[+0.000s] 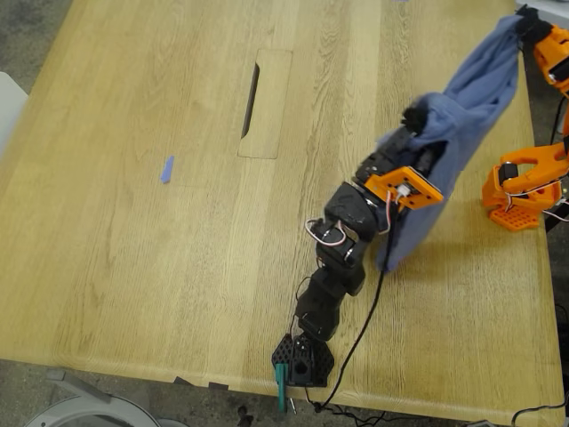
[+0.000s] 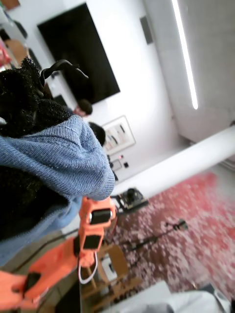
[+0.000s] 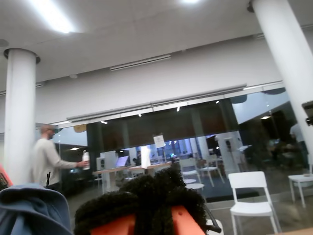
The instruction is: Fold a T-shirt
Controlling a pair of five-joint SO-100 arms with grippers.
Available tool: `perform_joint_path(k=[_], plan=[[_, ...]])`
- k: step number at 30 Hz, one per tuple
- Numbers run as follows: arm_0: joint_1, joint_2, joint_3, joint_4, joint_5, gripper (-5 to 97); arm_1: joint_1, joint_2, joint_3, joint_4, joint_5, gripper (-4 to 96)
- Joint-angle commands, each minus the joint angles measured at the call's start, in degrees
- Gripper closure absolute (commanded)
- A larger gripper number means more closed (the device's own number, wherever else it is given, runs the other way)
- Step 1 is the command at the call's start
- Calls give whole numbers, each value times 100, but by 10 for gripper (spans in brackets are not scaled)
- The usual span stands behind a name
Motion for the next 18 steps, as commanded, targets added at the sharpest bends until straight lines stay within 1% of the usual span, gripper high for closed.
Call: perform_joint_path(k=[1, 7, 13, 18], plan=[[404, 765, 0, 79, 35, 918, -176, 9, -378, 264, 44, 914], [870, 809, 0, 404, 44, 918, -967, -158, -510, 633, 18, 914], [1433, 809, 88, 536, 35, 918, -1995, -448, -510, 686, -149, 914], [1942, 835, 105, 765, -9, 918, -2558, -747, -984, 1125, -158, 914]])
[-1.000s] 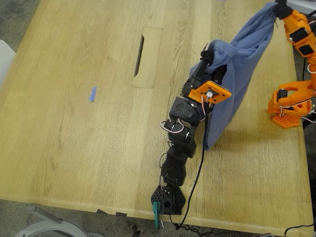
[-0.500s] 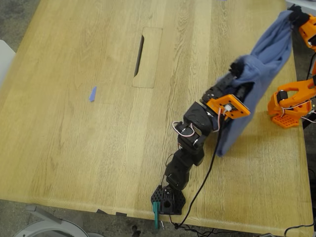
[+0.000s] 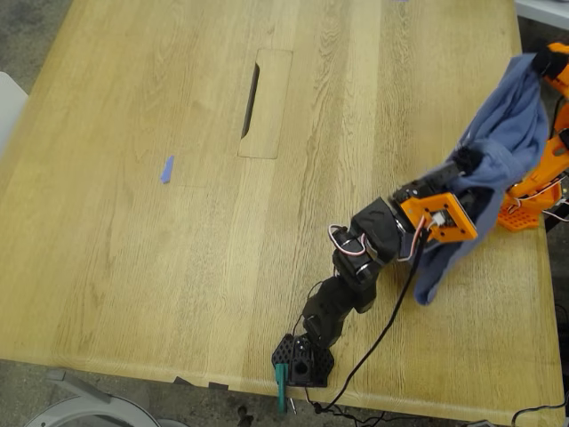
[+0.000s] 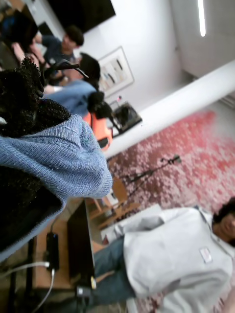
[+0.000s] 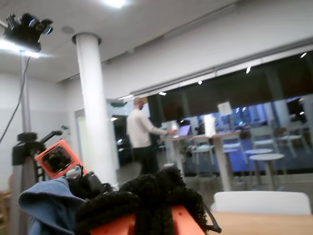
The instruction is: Fold a T-shirt
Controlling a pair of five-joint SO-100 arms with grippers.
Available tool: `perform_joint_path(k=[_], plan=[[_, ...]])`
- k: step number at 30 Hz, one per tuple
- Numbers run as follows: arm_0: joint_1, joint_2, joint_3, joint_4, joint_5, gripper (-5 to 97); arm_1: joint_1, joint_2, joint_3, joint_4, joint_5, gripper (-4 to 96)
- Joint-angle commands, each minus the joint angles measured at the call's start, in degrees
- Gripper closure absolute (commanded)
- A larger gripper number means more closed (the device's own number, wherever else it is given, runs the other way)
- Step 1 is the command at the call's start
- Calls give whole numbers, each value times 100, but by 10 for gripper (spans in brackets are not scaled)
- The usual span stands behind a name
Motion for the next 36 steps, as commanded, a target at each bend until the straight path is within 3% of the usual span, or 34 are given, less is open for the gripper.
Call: perform_joint_path(k=[1, 6, 14, 24, 29, 36], plan=[[343, 729, -9, -35, -35, 918, -229, -202, -519, 220, -44, 914], [413, 1011, 404, -211, -97, 918, -229, -668, -1415, 466, -79, 914], [554, 1178, 554, -158, -264, 918, -141, -624, -1617, 703, -62, 914], [325, 1195, 334, 721, -1283, 918, -167, -211, -1556, 2039, 167, 914], [-70, 1195, 53, 1731, -1846, 918, -141, -53, -1626, 3173, 378, 914], [-492, 800, -483, 2470, -2215, 918, -202, 70, -1608, 4210, 571, 914]])
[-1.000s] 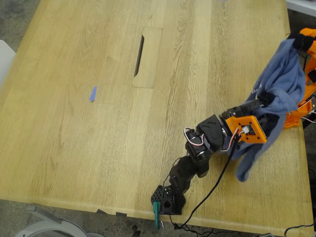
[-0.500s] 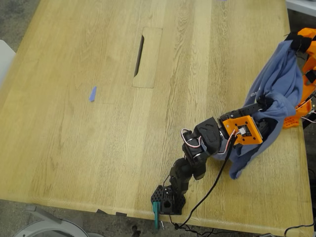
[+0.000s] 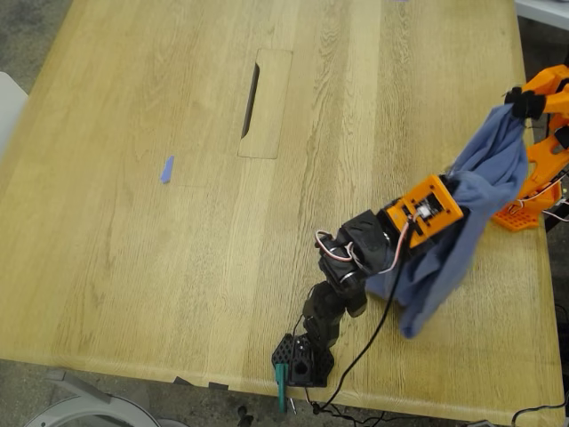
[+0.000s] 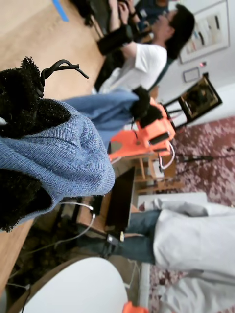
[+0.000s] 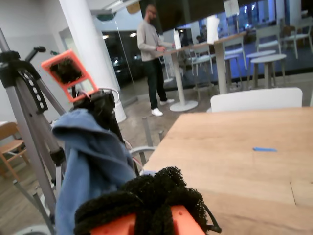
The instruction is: Fold a T-shirt
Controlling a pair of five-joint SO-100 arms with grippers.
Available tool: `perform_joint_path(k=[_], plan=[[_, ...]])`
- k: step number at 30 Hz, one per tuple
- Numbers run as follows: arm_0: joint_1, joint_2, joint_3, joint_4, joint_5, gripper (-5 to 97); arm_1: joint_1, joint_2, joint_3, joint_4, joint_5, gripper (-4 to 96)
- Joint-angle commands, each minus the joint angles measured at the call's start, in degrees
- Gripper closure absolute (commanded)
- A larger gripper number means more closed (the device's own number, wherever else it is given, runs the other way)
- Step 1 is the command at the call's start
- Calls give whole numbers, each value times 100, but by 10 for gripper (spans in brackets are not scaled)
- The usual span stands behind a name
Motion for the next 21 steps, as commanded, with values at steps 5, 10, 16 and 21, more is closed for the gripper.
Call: perform_joint_path(k=[5, 10, 16, 21], plan=[[-334, 229, -483, 809, -360, 918, -123, 88, -185, 896, 132, 914], [-563, 26, -483, 958, -536, 918, -141, 185, -62, 1538, 185, 914], [-826, 141, 360, 984, -668, 918, -202, 369, 624, 1538, 246, 914], [-1037, 1688, 2936, 940, -809, 918, -211, 369, 800, 1538, 272, 914]])
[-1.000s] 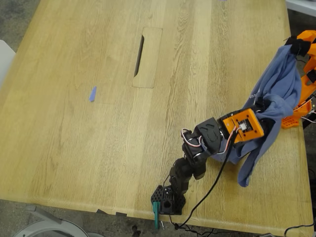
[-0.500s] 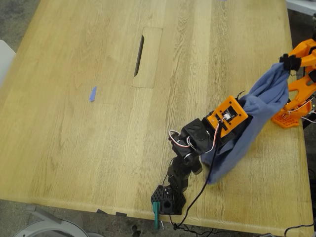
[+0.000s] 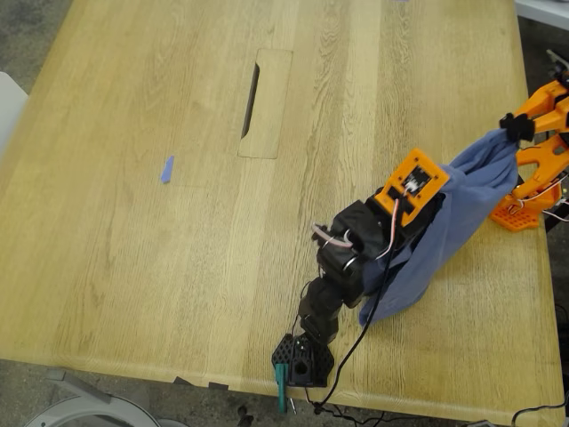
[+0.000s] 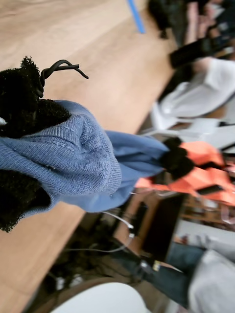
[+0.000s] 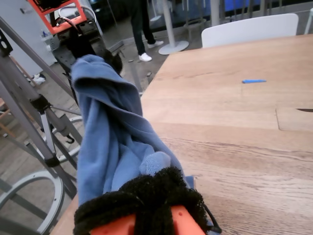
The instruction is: Fold a T-shirt
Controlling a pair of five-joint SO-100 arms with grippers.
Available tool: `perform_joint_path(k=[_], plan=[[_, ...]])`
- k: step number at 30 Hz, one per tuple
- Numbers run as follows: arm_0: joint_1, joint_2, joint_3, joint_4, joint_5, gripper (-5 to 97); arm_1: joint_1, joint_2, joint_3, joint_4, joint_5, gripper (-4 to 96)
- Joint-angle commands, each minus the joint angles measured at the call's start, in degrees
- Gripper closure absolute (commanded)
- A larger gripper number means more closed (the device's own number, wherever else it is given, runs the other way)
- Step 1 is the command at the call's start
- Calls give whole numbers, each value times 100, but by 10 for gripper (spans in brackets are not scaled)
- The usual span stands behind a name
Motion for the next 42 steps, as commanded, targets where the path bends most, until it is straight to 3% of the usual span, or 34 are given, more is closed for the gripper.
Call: perform_joint_path(k=[1, 7, 15, 27, 42], plan=[[-149, 1424, 1477, 62, -123, 918, -44, 9, 88, 0, 35, 914], [-536, 2048, 2619, -88, -123, 918, -97, 185, 765, 0, 70, 914], [-1063, 4025, 6451, -1512, -114, 918, 193, 896, 2276, -185, 0, 914], [-1890, 5695, 10213, -3340, -53, 918, 1292, 1564, 6653, -4755, -193, 914], [-3577, 5546, 12375, -6741, 105, 918, 3199, 677, 8815, -8569, -246, 914]])
